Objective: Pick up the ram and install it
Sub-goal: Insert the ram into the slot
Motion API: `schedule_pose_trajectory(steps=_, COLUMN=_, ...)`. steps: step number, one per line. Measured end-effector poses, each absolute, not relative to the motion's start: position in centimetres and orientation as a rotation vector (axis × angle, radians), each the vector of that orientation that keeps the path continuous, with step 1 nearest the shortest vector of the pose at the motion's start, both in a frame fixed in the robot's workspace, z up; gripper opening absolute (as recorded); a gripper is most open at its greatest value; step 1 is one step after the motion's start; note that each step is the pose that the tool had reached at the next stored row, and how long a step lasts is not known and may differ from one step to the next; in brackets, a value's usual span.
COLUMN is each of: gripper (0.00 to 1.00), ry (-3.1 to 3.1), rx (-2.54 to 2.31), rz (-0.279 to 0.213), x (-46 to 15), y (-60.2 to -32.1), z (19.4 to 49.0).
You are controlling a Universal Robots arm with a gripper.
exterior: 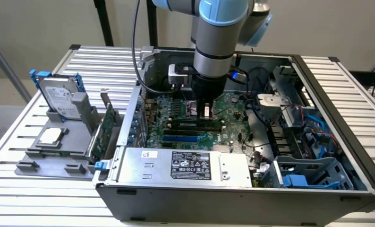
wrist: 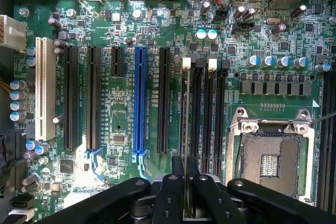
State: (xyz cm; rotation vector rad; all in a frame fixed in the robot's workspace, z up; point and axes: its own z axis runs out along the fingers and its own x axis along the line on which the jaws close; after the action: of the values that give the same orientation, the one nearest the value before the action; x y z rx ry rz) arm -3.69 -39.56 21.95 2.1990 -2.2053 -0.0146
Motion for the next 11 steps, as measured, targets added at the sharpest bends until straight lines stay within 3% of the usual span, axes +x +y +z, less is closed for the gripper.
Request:
schedule_pose_trajectory(steps=2, gripper=0.15, ry=-2.205, rx=2.199, rz=-0.015, x=-3.7, y=-39.6, z=21.9)
schedule_pose_trajectory(steps=3, gripper=0.22, ry=-2.205, rx=2.199, rz=-0.015, x=-3.7, y=-39.6, z=22.0)
schedule_pose_trajectory(steps=11, gripper=0.22, ry=-2.205, rx=2.199, rz=-0.016, x=-3.7, y=-39.6, z=24.1)
